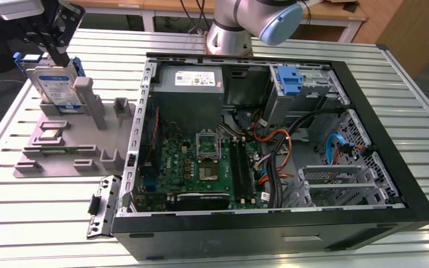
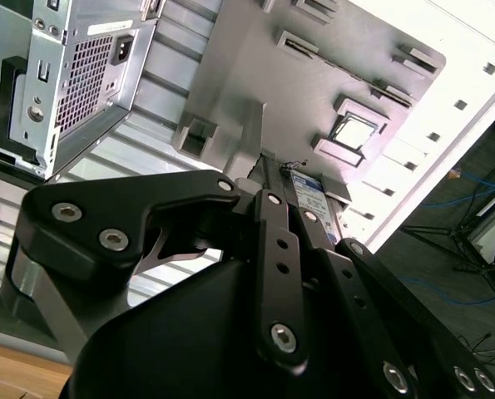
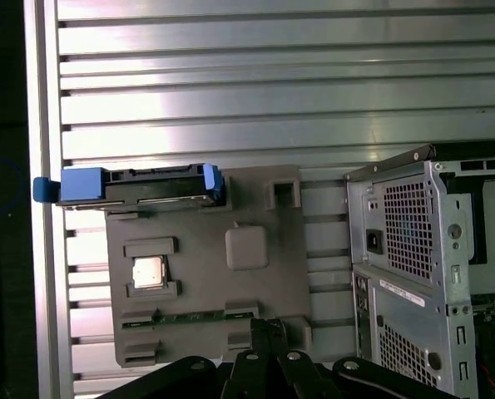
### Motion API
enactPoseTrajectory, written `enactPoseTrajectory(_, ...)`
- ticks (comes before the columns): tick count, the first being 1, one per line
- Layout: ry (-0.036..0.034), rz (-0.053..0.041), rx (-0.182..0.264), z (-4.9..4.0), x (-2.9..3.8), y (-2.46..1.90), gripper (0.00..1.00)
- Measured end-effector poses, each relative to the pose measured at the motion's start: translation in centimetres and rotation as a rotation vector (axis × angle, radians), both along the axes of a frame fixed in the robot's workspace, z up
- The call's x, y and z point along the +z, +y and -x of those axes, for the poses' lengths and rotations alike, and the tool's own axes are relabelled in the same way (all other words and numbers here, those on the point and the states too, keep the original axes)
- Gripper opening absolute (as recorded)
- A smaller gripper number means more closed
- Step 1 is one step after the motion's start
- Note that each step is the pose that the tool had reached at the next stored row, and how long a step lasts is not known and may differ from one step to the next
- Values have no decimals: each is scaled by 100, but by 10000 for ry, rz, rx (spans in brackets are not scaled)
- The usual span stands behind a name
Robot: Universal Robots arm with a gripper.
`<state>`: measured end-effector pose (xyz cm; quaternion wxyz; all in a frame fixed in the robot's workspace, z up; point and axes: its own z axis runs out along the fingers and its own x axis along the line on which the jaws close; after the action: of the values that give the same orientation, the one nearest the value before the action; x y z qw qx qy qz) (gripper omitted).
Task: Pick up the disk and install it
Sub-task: 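Reach for the disk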
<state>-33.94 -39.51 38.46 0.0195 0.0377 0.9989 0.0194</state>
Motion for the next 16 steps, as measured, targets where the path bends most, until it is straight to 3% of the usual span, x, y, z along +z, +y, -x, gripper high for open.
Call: enactPoseTrajectory(16,0,0,-9,106,-33,15,11)
